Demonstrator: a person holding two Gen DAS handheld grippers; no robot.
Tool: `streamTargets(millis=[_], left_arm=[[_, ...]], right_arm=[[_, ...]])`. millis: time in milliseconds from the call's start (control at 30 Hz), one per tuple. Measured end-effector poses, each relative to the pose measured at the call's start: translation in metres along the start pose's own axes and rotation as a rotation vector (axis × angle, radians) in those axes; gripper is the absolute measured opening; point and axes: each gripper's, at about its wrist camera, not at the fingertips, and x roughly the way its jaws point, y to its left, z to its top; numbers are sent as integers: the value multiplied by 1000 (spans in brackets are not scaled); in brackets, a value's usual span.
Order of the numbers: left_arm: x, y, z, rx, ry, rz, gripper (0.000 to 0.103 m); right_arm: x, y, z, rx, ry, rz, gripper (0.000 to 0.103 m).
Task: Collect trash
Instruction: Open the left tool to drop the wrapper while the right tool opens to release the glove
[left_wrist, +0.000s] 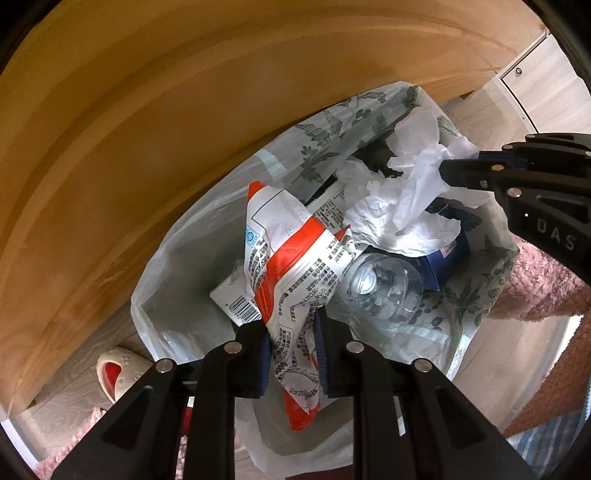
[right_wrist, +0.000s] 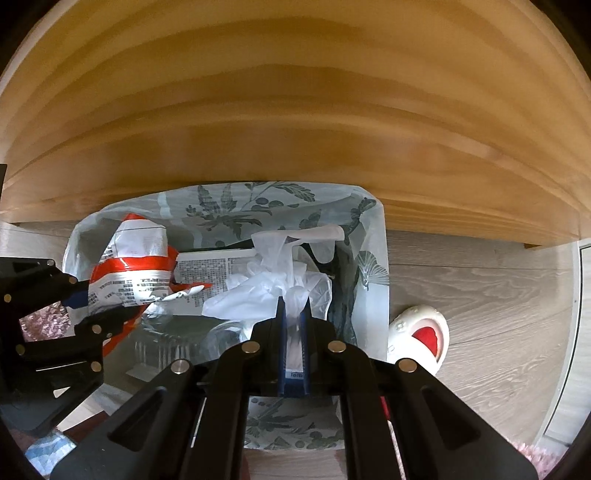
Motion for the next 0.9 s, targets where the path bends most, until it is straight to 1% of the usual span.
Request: streamTargets(millis=[100,233,467,633,733,767,833,867,900], left_arm=[[1,-1,1,6,-9,2,18],[7,0,2,13,-5,8,18],[7,1,2,16,-11,-1,18],[2,3,2,15,-22,-5,24],[-5,5,2,16,-40,9,29],[-6,5,2,11,-42,7,29],[-9,6,2,6,-48,6,33],[-11,6,1,5,-49,9,35],[-12,7,1,4,-50,13,38]], right_arm=[[3,3,-1,-15,-9,-9,7],[11,5,-4,-20,8,-29,7],[15,1,-4,-22,7,-18,7],[7,0,-2,-1,-10,-6,7],[5,-5,-1,20,-4,7,8],[4,-5,-1,27,-2,12,11],[3,-7,0,43,0,19,25],[2,-8,0,50,-1,22,38],[0,-9,0,57,-11,32,41]])
